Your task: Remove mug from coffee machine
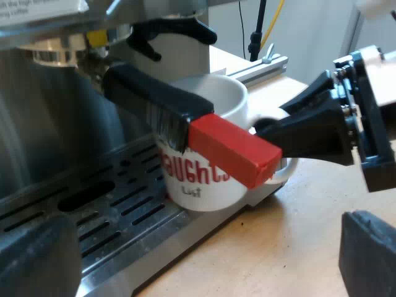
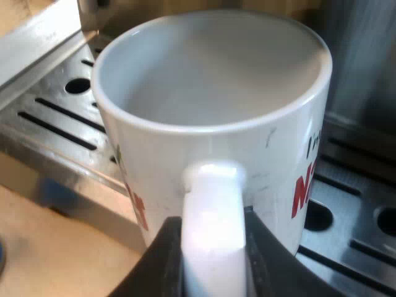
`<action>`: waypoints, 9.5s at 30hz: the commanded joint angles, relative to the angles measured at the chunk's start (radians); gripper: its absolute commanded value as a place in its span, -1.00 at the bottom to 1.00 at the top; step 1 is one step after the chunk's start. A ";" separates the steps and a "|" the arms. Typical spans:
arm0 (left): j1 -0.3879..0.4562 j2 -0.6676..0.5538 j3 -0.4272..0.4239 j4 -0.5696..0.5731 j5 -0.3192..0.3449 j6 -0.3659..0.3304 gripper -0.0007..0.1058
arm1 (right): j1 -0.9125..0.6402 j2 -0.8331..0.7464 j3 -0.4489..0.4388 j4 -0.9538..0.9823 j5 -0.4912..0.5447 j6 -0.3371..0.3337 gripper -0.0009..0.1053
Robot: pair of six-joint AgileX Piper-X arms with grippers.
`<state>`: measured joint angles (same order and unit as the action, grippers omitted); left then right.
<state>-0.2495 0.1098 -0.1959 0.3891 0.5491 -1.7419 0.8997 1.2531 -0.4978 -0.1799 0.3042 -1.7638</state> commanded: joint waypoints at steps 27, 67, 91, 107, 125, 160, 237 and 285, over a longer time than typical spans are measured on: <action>-0.155 0.000 -0.202 0.237 0.095 -0.003 0.63 | 0.002 -0.699 -0.011 0.710 -0.011 0.093 -0.98; -0.195 0.000 -0.054 0.182 0.082 0.059 0.63 | -0.001 -0.856 0.327 0.399 0.471 0.197 -0.98; -0.195 0.037 -0.053 0.182 0.053 0.033 0.63 | -0.282 -0.591 0.406 0.023 0.276 0.189 -0.98; -0.195 0.037 -0.053 0.189 -0.065 0.018 0.63 | -0.307 -0.097 0.406 -0.491 0.259 0.031 -0.98; -0.195 0.037 -0.053 0.212 -0.100 0.016 0.63 | -0.307 0.142 0.403 -0.677 0.298 0.013 -0.98; -0.195 0.037 -0.053 0.212 -0.112 0.016 0.63 | -0.307 -0.200 0.403 -0.214 0.206 0.092 -0.15; 0.147 0.451 -0.520 0.421 -0.344 -0.056 0.63 | -0.907 -0.437 -0.358 1.036 -0.270 -0.020 -0.15; 0.149 -0.264 -0.515 0.765 -0.423 -0.003 0.63 | -0.906 -1.306 -0.145 1.231 -0.253 -0.028 -0.15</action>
<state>-0.1037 -0.0094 -0.7146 1.1675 0.1552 -1.7503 -0.0016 -0.0123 -0.6548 1.0642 0.0683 -1.7945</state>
